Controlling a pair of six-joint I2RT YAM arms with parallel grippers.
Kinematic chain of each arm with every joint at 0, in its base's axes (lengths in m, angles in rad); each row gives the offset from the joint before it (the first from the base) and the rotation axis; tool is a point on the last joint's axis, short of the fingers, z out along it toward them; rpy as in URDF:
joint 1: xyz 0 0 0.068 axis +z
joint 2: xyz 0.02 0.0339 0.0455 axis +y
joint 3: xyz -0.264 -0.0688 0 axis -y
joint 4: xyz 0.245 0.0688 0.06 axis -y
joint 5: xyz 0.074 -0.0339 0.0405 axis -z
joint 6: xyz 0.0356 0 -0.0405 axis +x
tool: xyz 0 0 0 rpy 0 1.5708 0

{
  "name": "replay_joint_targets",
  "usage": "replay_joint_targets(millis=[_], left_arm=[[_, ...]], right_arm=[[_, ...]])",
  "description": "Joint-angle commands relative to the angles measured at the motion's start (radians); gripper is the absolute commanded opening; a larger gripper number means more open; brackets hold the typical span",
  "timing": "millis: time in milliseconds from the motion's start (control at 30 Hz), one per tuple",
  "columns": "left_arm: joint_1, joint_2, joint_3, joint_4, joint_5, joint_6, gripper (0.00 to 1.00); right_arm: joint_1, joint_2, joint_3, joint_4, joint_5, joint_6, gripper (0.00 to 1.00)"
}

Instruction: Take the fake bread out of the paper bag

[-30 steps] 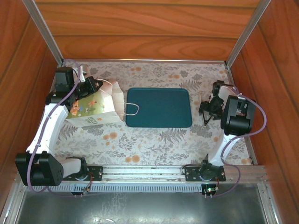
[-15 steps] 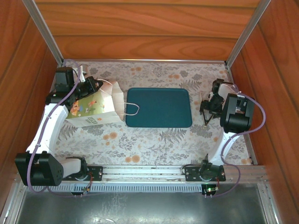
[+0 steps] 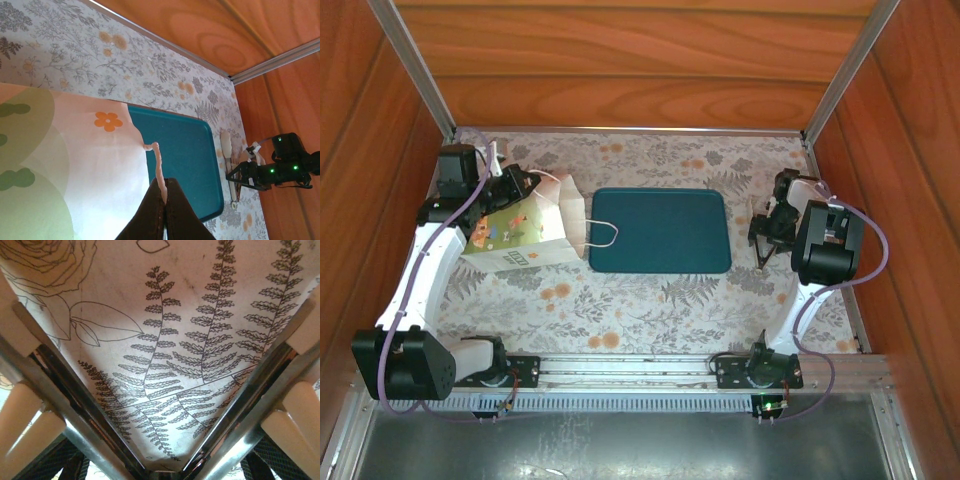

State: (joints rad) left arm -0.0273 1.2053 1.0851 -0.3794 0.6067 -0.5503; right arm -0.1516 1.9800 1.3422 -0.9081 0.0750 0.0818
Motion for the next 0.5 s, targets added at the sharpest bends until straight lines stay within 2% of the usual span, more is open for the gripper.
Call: replay_joint_targets(millis=[0,100,233,467], left_arm=[[0.005,-0.022,-0.007,0.022,0.006,-0.004,0.0],[0.005,-0.022,-0.004,0.025,0.003,-0.007,0.0],[0.005,-0.023,-0.001,0.026,0.003,-0.013,0.0],[0.002,-0.04,-0.001,0.027,-0.002,-0.025,0.0]], right_arm=[[-0.006,0.053,-0.012,0.039,-0.033,0.006,0.73],[-0.006,0.051,-0.017,0.046,-0.038,-0.001,0.7],[-0.005,0.006,-0.035,0.058,-0.067,-0.006,0.57],[0.024,-0.175,-0.07,0.022,-0.078,0.02,0.47]])
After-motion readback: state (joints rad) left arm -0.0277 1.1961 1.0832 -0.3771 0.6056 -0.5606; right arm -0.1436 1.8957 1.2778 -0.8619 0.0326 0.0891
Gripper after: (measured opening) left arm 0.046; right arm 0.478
